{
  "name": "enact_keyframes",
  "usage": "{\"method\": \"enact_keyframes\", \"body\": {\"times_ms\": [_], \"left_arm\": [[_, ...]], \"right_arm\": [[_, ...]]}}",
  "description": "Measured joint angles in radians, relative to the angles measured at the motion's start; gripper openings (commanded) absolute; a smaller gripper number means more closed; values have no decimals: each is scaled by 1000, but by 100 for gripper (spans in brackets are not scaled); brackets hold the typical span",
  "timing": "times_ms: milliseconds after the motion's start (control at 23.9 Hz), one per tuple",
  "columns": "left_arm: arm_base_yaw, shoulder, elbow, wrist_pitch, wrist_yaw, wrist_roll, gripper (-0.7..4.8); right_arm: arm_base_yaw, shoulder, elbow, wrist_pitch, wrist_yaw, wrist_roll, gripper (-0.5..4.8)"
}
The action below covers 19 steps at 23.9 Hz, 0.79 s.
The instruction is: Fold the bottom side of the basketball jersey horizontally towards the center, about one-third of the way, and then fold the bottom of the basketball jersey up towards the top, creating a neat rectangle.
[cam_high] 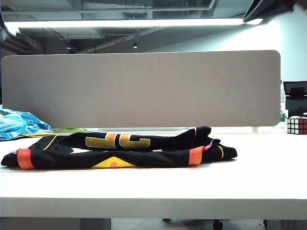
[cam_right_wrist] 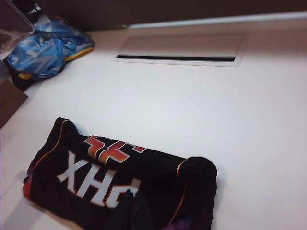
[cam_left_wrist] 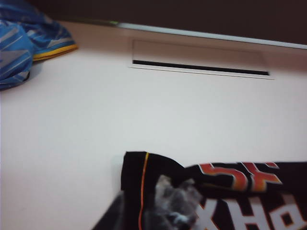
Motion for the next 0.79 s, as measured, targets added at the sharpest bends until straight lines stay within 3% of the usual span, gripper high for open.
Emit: {"method": "enact_keyframes", "body": {"times_ms": [209, 293, 627, 794], "left_arm": [[2, -274, -145, -32, 33, -19, 41], [2, -354, -191, -30, 38, -23, -9], [-15, -703, -505, -29, 56, -110, -6], [-14, -949, -663, 31, 44, -145, -6]], "right_arm": [[-2, -258, -167, -6, 45, -5, -5], [-1, -328, -230, -8, 61, -5, -5], [-2, -540, -508, 0, 119, -40, -5], [0, -692, -720, 139, 158, -50, -5]]}}
